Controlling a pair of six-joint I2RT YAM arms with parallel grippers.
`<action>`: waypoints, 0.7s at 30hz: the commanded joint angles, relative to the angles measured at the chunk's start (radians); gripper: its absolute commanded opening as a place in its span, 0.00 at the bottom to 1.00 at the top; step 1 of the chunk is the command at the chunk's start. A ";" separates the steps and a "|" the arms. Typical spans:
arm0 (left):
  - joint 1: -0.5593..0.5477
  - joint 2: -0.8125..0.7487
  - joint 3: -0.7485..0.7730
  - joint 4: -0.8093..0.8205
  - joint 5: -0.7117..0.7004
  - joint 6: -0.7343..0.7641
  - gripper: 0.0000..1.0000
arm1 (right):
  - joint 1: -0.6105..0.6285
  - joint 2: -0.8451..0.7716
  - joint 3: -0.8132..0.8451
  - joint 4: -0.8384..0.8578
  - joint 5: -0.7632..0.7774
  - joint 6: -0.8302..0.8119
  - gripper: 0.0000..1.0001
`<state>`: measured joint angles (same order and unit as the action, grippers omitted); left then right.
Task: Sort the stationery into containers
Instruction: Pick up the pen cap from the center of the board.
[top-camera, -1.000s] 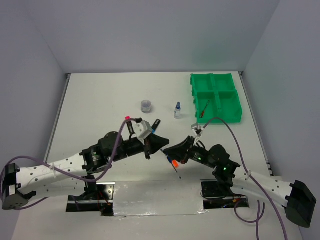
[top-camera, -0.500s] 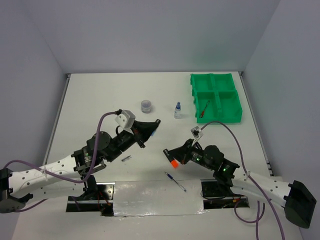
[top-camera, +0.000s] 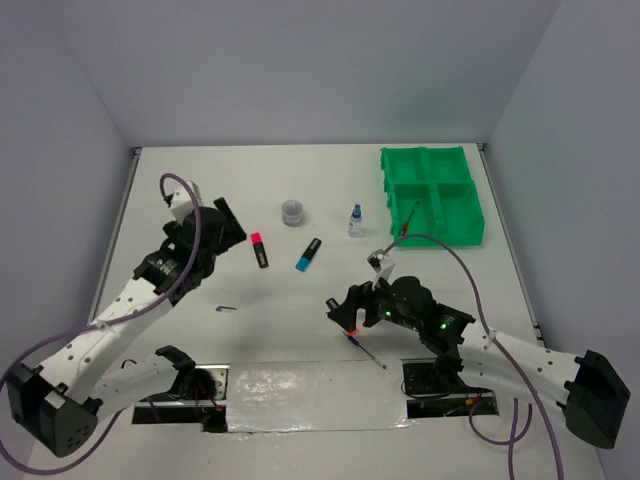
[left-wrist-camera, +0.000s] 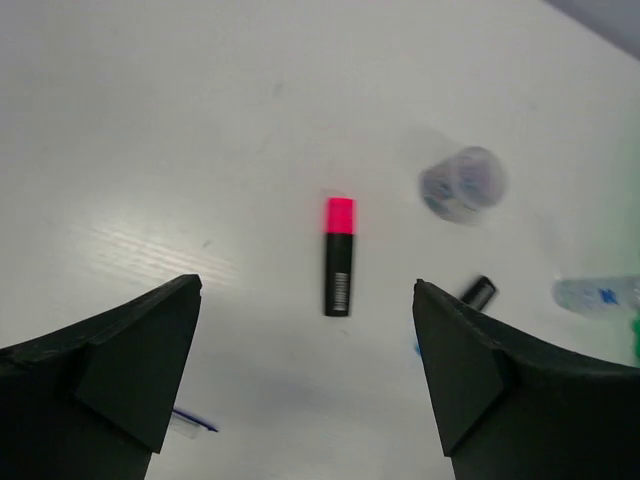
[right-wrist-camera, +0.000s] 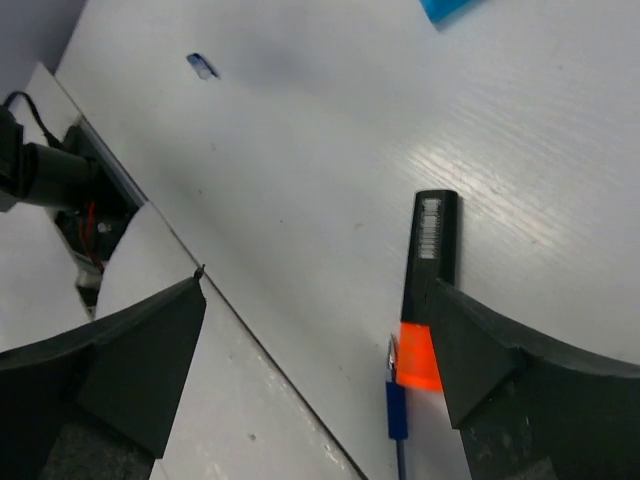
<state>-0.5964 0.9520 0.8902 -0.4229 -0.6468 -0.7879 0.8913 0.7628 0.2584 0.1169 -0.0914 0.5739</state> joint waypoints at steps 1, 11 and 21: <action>0.136 0.045 0.004 -0.114 0.153 -0.167 0.99 | 0.000 -0.075 0.070 -0.181 0.085 -0.019 1.00; 0.136 0.339 0.156 -0.692 0.116 -0.808 0.99 | 0.000 -0.128 0.159 -0.428 0.163 -0.069 1.00; 0.087 0.208 -0.086 -0.613 0.240 -1.047 0.98 | 0.000 0.070 0.202 -0.419 0.114 -0.106 1.00</action>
<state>-0.5026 1.1912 0.8375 -1.0401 -0.4454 -1.7153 0.8902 0.8593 0.4263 -0.3038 0.0380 0.4934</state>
